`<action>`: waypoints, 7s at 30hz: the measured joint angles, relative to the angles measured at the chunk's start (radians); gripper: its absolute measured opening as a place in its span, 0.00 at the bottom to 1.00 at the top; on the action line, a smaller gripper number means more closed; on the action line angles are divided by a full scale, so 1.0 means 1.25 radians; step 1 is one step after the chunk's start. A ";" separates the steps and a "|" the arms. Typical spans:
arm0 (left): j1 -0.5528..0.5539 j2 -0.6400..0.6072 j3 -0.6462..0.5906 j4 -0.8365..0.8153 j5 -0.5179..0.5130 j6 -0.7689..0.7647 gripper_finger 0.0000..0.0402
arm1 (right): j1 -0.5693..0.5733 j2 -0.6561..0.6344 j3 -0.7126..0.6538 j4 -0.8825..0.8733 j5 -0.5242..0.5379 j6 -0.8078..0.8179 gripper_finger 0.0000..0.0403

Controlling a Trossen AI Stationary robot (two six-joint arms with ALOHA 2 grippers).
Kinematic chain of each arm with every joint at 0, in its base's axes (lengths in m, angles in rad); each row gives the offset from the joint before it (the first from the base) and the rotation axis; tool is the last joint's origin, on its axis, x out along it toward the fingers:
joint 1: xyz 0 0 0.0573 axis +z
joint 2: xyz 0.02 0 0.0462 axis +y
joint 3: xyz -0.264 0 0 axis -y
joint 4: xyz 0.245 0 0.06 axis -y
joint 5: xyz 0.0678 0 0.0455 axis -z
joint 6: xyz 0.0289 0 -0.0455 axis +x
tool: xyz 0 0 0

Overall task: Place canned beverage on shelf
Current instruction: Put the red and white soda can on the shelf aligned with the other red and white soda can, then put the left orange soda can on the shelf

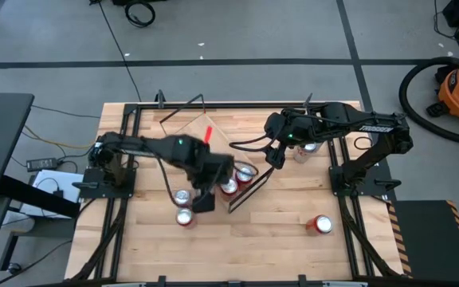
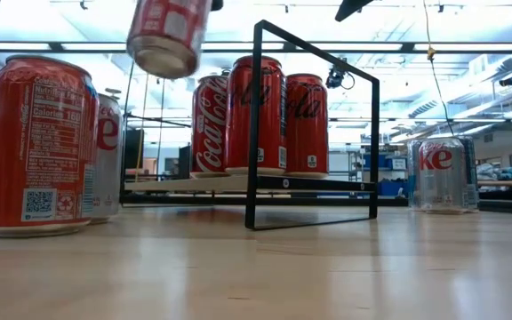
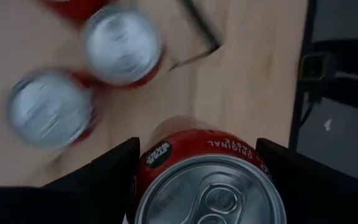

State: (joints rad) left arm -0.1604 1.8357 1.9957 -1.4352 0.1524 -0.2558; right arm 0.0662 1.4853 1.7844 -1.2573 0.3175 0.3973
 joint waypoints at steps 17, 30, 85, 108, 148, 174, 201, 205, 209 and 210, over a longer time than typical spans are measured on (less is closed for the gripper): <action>0.215 -0.027 0.018 -0.111 -0.076 0.141 0.76 | 0.000 0.000 0.000 0.000 0.003 0.000 0.86; 0.372 -0.026 0.003 0.027 -0.113 0.213 0.76 | 0.000 0.000 0.000 0.000 0.005 -0.003 0.86; 0.233 0.103 -0.174 0.334 -0.133 -0.055 0.76 | -0.003 0.000 0.000 0.043 0.012 0.003 0.86; 0.228 0.092 -0.171 0.340 -0.118 -0.035 0.86 | -0.003 0.000 0.000 0.043 0.012 0.003 0.86; 0.252 0.039 0.088 0.014 -0.088 0.108 0.86 | 0.004 0.000 0.000 -0.078 0.042 0.003 0.86; 0.037 -0.331 -0.427 0.173 -0.085 -0.225 0.86 | 0.035 -0.001 0.000 -0.072 0.030 -0.024 0.86; -0.213 -0.333 -0.633 0.405 -0.064 0.319 0.86 | 0.035 -0.001 0.000 -0.042 0.032 -0.024 0.86; -0.214 -0.332 -0.636 0.410 -0.058 0.414 0.86 | 0.035 -0.001 0.000 -0.041 0.035 -0.021 0.86; -0.215 -0.332 -0.636 0.423 -0.055 0.483 0.86 | 0.035 -0.001 0.000 -0.025 0.040 -0.021 0.86; -0.215 -0.332 -0.636 0.422 -0.055 0.488 0.86 | 0.035 -0.001 0.000 -0.020 0.041 -0.021 0.86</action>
State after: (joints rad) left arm -0.4294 1.4204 1.2011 -0.9076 0.0841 0.3547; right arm 0.1104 1.4845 1.7844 -1.2821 0.3687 0.3714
